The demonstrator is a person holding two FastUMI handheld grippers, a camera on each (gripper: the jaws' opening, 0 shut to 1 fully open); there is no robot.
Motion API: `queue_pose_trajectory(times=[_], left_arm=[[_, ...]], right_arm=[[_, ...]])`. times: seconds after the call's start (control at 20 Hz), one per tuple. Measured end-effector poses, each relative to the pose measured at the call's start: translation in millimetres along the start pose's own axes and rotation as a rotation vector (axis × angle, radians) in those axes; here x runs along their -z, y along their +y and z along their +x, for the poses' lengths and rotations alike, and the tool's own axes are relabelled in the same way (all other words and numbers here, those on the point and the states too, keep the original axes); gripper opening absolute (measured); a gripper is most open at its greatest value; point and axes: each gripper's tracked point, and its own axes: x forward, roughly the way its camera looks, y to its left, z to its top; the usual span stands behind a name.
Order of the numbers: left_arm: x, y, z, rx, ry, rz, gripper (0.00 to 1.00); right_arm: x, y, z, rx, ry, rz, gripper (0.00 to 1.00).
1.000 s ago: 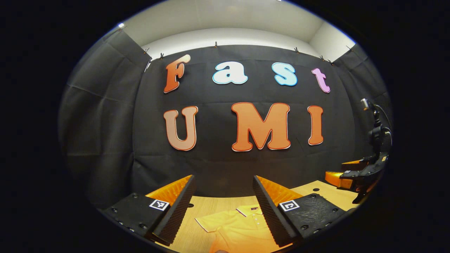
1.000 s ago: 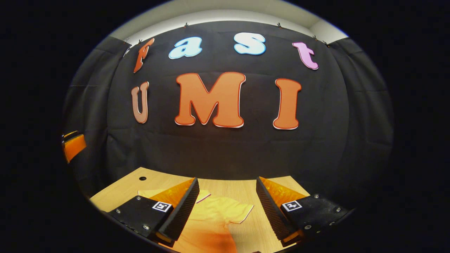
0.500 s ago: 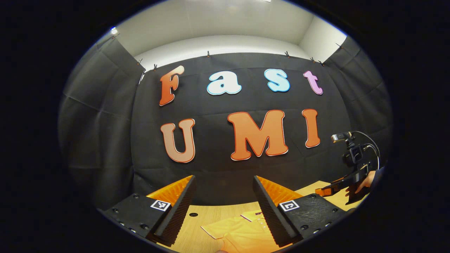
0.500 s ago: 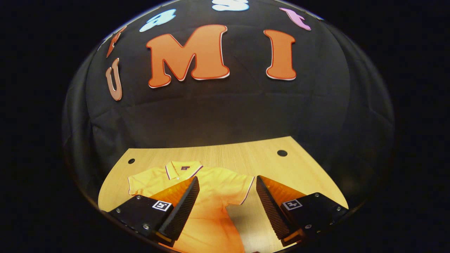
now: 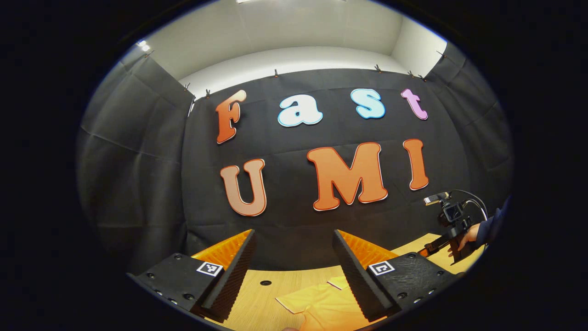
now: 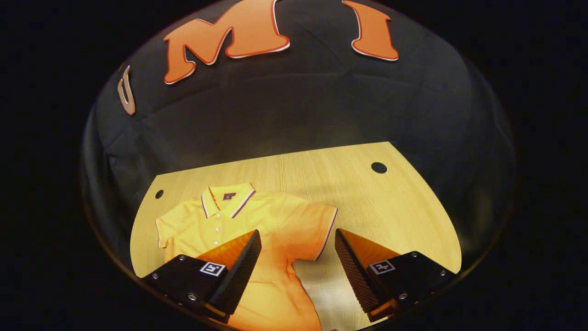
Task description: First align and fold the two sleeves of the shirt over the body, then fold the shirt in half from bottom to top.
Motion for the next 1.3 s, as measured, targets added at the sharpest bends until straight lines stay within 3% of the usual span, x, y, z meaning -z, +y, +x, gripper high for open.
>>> queue_pose_trajectory(times=[0.6,0.9,1.15,1.3], left_arm=[[23.3,-8.2,9.7,-0.048,0.103,0.033,0.99],[43.7,-21.6,9.8,-0.017,0.188,0.079,0.99],[46.0,-14.0,4.8,-0.038,0.214,0.087,0.99],[50.7,-5.6,0.4,-0.061,0.229,0.084,0.99]], right_arm=[[40.9,-29.0,96.6,0.004,0.395,0.076,0.89],[54.4,-34.3,130.5,0.035,0.471,0.108,0.82],[67.1,-42.4,145.5,0.088,0.545,0.086,0.64],[62.7,-46.4,148.6,0.114,0.529,0.065,0.59]])
